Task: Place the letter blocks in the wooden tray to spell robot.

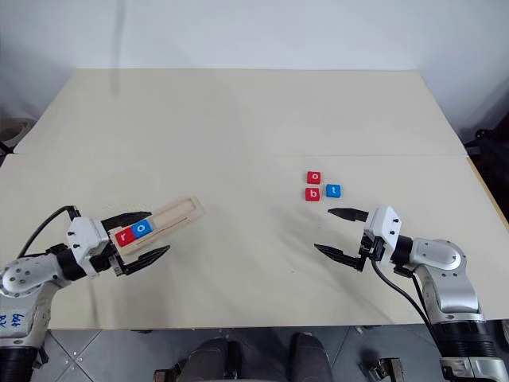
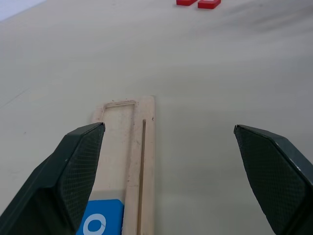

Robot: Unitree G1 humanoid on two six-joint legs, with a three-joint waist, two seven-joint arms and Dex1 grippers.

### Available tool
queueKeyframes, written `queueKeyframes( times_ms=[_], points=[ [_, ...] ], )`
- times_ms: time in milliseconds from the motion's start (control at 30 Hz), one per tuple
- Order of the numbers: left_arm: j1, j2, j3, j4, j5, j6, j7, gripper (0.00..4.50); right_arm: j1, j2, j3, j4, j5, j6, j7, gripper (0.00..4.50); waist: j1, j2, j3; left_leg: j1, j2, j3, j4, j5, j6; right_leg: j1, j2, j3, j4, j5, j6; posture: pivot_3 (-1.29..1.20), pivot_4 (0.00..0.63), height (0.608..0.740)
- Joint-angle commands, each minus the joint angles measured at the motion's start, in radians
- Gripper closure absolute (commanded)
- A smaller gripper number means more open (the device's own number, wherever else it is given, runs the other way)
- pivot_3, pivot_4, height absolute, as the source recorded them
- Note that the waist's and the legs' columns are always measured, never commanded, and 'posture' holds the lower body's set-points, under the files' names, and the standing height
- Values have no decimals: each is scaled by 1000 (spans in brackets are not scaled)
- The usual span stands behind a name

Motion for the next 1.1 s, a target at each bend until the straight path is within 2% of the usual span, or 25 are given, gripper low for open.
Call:
queueKeyframes(
  times_ms=[33,267,600,733,867,1000,1100],
  points=[
    [1,-1,18,-39,-18,10,19,0,-4,-10,-28,-24,12,-9,1,30,0,0,0,0,0,0,0,0,0,0,0,0,0,0,0,0,150,740],
    [79,-31,99,-62,-73,42,65,0,-32,11,-5,-44,28,10,9,30,-2,0,0,0,0,0,0,0,0,0,0,0,0,0,0,0,150,740],
    [378,-151,372,-59,-125,-10,165,0,-121,163,137,-222,74,101,-3,30,-22,0,0,0,2,-1,0,0,0,0,-1,0,0,0,-1,0,150,740],
    [462,-167,412,-31,-173,16,119,0,-120,175,161,-251,71,110,3,30,-13,-1,-1,0,2,-2,0,-1,1,0,-3,-1,0,0,0,0,150,740],
    [478,-148,421,43,-166,4,83,0,-114,169,170,-260,76,118,19,30,-6,-2,-1,0,2,-1,0,-1,2,0,-4,-1,0,0,0,0,150,740],
    [396,-82,397,86,-157,2,44,0,-116,158,164,-250,75,122,36,30,0,-3,-2,0,0,-1,0,-1,2,0,-3,-2,0,0,-1,0,150,740],
    [323,-21,335,87,-133,17,2,0,-120,151,155,-245,74,125,41,30,2,-3,-2,0,0,-2,0,-1,2,0,-5,-2,0,0,0,0,150,740]
  ],
)
